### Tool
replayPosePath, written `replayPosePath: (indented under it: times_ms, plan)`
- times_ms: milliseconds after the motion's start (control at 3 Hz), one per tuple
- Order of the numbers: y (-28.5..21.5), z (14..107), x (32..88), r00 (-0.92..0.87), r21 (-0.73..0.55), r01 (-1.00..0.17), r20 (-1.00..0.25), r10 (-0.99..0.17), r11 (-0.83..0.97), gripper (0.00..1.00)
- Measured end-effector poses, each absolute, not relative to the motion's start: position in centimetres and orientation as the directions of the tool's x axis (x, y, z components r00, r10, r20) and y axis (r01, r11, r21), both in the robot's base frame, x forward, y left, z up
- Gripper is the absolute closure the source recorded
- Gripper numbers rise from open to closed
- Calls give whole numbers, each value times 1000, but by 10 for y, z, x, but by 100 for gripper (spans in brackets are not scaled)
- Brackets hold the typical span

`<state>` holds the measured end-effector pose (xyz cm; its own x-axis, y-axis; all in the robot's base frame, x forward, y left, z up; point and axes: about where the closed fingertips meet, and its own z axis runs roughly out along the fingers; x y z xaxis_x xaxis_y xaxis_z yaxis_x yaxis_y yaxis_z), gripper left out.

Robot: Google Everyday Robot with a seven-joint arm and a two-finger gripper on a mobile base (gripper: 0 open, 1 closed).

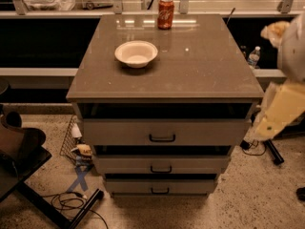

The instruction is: Open bottom drawer

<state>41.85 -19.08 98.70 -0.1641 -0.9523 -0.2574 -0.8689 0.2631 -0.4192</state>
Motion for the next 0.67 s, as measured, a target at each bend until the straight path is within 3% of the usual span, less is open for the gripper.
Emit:
replayPosePath:
  times_ms: [667]
  plan:
    - [-184, 850, 410, -148, -366, -887, -352, -924, 281, 0]
